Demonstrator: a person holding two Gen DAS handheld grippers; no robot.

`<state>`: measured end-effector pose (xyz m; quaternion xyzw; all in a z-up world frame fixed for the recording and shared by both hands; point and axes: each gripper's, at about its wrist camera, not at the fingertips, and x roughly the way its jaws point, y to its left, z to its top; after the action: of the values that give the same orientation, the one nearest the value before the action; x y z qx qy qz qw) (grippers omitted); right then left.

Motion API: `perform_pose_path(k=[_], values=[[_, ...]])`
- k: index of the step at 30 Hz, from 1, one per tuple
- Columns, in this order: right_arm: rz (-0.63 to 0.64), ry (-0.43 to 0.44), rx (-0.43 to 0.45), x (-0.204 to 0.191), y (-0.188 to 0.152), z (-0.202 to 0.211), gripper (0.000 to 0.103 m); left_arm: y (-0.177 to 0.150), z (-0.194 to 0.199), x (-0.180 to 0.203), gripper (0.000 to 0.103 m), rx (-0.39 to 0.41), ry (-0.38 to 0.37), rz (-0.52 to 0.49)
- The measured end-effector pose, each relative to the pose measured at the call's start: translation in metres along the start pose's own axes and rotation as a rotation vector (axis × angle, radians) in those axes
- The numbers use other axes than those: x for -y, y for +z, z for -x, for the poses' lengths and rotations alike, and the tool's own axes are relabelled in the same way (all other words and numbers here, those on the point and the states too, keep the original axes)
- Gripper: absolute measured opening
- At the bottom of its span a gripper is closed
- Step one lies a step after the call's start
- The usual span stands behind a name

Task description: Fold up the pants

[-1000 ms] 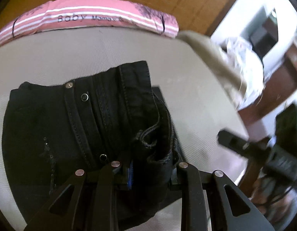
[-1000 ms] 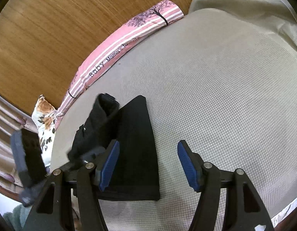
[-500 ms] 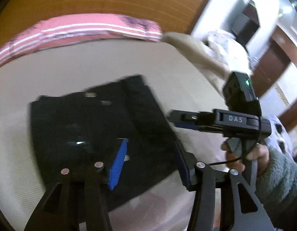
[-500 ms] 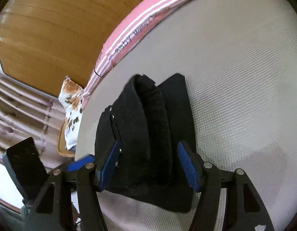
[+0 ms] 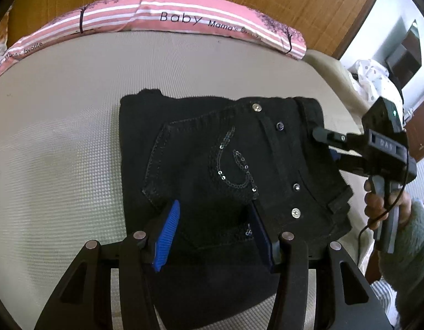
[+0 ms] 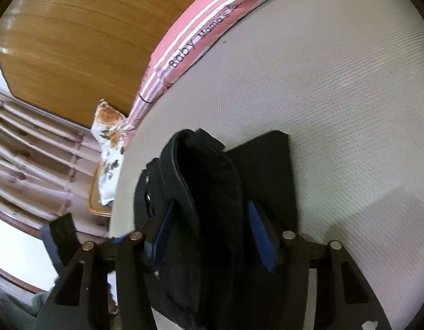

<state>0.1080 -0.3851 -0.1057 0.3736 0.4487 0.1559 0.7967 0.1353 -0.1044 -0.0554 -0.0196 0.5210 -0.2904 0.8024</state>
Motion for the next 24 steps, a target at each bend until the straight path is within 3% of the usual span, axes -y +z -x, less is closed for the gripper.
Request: perform_pose_path(k=[4, 6, 8, 12, 16, 22, 24], values=[[-0.023, 0.053, -0.017, 0.004, 0.001, -0.009, 0.039, -0.001, -0.001, -0.006, 0.053, 0.011, -0.015, 0.004], [-0.046, 0.056, -0.017, 0.002, 0.002, -0.008, 0.016, -0.001, 0.0, -0.009, 0.053, 0.011, -0.025, 0.009], [-0.044, 0.051, 0.007, -0.009, -0.001, -0.001, 0.012, 0.002, 0.002, -0.009, 0.053, 0.011, -0.028, 0.023], [-0.004, 0.018, 0.067, -0.046, -0.007, 0.024, 0.011, 0.009, 0.016, -0.005, 0.053, 0.052, -0.018, 0.03], [0.002, -0.022, 0.137, -0.056, -0.015, 0.05, 0.01, 0.011, 0.029, 0.005, 0.053, 0.095, -0.019, -0.026], [-0.106, -0.187, 0.148, -0.002, -0.031, 0.047, 0.009, 0.003, 0.008, 0.007, 0.053, 0.022, -0.009, -0.057], [-0.14, -0.155, 0.157, 0.009, -0.033, 0.045, 0.011, -0.002, 0.002, 0.004, 0.053, 0.006, -0.003, -0.067]])
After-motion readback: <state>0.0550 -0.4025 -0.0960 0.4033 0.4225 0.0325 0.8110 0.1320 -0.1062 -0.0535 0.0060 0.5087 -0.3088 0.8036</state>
